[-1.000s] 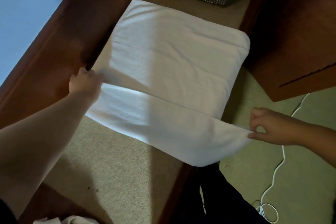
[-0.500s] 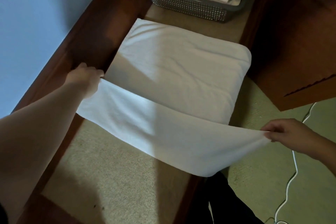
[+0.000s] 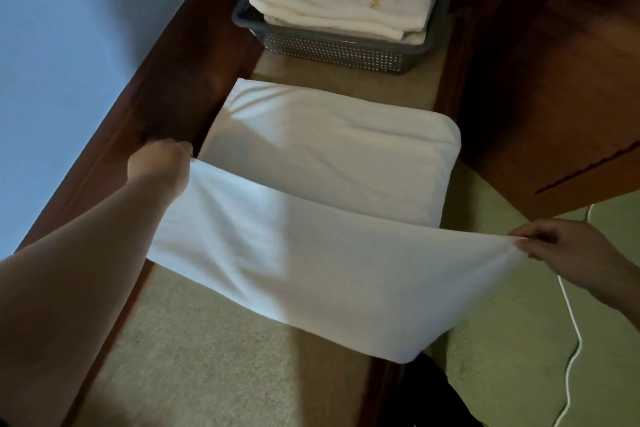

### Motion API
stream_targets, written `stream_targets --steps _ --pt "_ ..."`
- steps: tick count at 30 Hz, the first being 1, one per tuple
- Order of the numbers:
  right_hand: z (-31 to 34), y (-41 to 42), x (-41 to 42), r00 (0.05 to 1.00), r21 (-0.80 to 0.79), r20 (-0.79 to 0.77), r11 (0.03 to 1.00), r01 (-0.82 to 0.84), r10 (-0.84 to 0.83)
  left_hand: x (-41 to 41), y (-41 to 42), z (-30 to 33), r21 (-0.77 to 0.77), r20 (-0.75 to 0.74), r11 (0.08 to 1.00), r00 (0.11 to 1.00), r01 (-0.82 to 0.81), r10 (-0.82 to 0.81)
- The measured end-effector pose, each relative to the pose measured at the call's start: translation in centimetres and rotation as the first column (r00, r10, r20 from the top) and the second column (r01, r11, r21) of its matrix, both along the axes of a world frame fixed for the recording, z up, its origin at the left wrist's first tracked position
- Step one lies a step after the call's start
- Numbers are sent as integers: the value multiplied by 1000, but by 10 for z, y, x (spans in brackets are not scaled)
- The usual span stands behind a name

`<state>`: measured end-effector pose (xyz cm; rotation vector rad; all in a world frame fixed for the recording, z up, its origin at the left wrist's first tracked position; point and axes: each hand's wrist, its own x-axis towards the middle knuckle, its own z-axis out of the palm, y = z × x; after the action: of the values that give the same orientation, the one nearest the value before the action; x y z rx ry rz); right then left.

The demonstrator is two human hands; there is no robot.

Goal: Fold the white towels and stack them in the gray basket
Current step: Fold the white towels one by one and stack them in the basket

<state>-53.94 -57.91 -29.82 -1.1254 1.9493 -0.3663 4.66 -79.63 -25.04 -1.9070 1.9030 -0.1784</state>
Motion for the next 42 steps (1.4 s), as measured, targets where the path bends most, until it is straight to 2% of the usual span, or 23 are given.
stream_targets --steps 4,7,9,12,14,16,19,21,23,27,30,33,36,39,42 --pt "1 -6 -4 998 -17 9 998 59 -59 -5 -7 -2 4 58 999 997 -49 49" --pt "7 -11 11 989 -41 102 993 115 -110 -14 -3 -8 18 20 997 997 -72 72" --pt "6 -14 31 996 -10 86 1000 -3 4 -31 1 -15 103 -24 994 999 -37 39" --pt "-2 -16 73 968 -2 42 969 -248 248 -73 12 -31 275 -149 945 979 178 -141" --pt "-6 -25 108 942 -71 49 942 -328 332 -96 22 -41 307 -274 918 947 249 -166" --pt "-7 -38 142 912 -107 11 907 -407 410 -110 28 -45 319 -327 912 933 259 -150" --pt "-12 -58 170 871 -7 -117 877 -480 476 -118 27 -48 350 -307 882 928 315 -210" --pt "-14 -68 176 800 94 -258 838 -537 542 -119 24 -48 361 -292 872 928 332 -232" --pt "-16 -75 176 742 157 -334 810 -564 581 -117 21 -50 369 -284 870 931 328 -230" --pt "-16 -90 173 709 199 -321 776 -598 628 -107 11 -57 358 -325 850 905 387 -275" --pt "-16 -96 171 718 140 -290 770 -623 633 -97 6 -61 327 -383 843 876 427 -295" --pt "-21 -98 165 817 107 -141 829 -549 559 -90 6 -63 280 -425 860 859 426 -287" --pt "-20 -101 159 837 234 -44 820 -523 546 -91 8 -63 252 -469 886 850 389 -240" --pt "-21 -108 153 776 287 -161 782 -554 609 -88 3 -62 336 -477 888 870 313 -125" --pt "-20 -111 151 798 157 -269 842 -516 540 -84 -4 -59 364 -469 907 883 210 -16"
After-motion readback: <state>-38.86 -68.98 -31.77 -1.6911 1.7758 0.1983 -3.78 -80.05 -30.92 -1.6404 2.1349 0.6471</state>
